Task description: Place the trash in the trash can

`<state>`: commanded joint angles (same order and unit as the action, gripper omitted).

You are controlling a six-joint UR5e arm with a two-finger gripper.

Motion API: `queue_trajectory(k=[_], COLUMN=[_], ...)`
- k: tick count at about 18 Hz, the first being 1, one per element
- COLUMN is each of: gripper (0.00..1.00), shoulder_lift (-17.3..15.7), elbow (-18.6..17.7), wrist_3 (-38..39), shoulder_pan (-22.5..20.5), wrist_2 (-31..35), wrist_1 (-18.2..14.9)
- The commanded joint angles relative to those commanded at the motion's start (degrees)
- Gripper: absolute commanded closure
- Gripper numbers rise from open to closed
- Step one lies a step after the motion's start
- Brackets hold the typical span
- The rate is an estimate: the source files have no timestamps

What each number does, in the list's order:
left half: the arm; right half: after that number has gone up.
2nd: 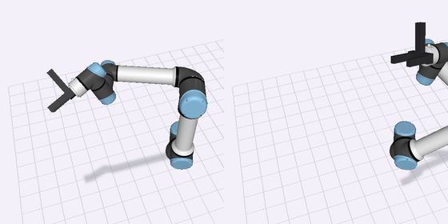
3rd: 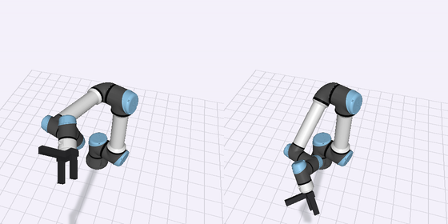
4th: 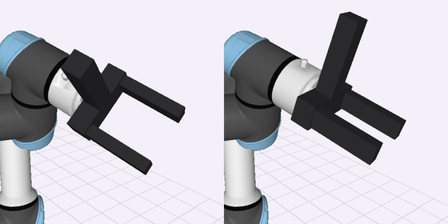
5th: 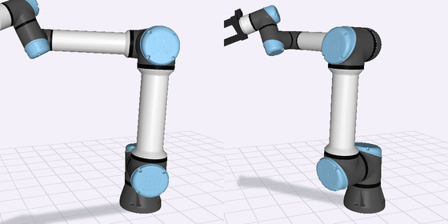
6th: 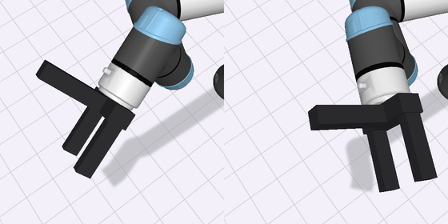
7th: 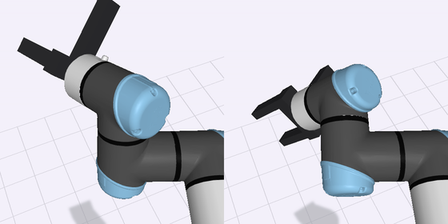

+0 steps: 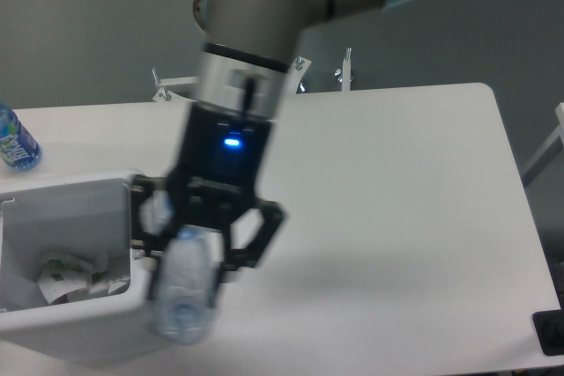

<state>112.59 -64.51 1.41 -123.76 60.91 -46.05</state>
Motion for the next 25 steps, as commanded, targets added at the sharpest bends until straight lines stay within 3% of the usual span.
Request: queue_trajectory(k=[3,4,5,7,12,17,19,22,25], gripper=[0.36,0.23,0.0,0.0,0.0,0.0,0.0,0.0,0.0], shoulder_lift=[1.14,1.49,1.84,1.41,0.09,-2.63,-4.21,-6.41,-7.9], elbow=[-0.53,-0.62,-1.14,-2.81,-3.08,-2.64,-3.34,-4.04,-6.76], wrist_3=[-0.17,-0.35,-0.79,-2.1,-2.55,-9.11,-15.52,-26.06,-33.9], shoulder_pan=[2.64,3.69,4.05,4.32,3.36,-1.12,-2.71,-5.78,-8.94], wrist_2=[0.0,0.0,0.0,0.0,0.61,10.16,16.49,20.47,21.79], wrist_1=[1.49,2.02,2.37,2.9,2.9,2.11,-0.86,-9.03,-10.55])
